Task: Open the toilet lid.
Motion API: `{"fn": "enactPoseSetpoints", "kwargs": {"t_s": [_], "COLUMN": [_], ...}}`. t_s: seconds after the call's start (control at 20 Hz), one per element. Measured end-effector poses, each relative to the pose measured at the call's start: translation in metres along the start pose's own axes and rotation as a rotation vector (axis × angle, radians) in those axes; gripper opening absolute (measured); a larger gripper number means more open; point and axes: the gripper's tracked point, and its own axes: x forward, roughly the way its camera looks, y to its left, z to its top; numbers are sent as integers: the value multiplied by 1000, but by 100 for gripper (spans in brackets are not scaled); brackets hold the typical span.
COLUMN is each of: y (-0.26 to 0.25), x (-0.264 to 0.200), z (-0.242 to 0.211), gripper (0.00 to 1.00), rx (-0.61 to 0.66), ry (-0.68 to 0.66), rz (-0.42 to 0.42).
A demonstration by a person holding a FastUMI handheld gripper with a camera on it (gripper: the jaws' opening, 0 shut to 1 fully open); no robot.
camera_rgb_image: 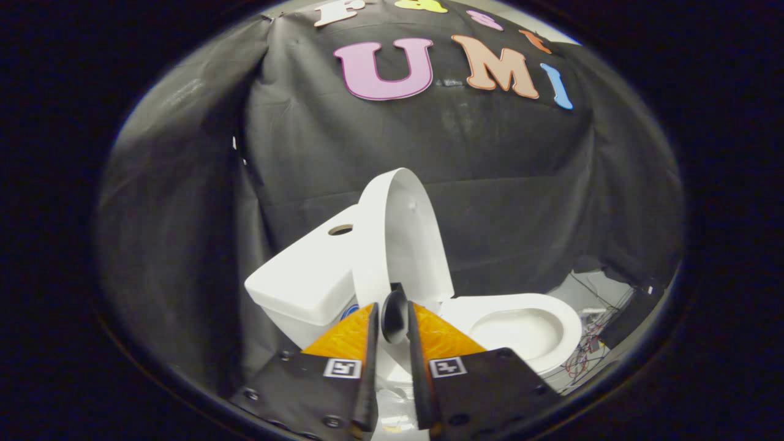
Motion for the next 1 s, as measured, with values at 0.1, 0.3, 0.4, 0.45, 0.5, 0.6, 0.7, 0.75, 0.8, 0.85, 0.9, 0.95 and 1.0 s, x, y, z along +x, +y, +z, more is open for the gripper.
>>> {"fn": "enactPoseSetpoints", "kwargs": {"t_s": [0.1,0.3,0.4,0.45,0.5,0.6,0.7,0.75,0.8,0.85,0.9,0.95,1.0], "y": [0,0,-1,-2,-5,-8,-14,-17,-23,-24,-26,-28,-33], "x": [-3,-13,-19,-21,-24,-30,-37,-39,-42,-44,-45,-46,-45], "z": [-8,-23,-29,-29,-27,-21,-15,-12,-15,-16,-18,-20,-24], "gripper": [74,89,92,94,95,96,97,97,97,97,97,97,97], "rx": [-30,-73,-81,-83,-81,-73,-74,-73,-65,-54,-49,-53,-61], "ry": [16,-2,5,5,-3,-33,-59,-62,-61,-57,-55,-49,-40], "rz": [23,72,104,112,120,123,132,129,124,126,130,133,132]}}
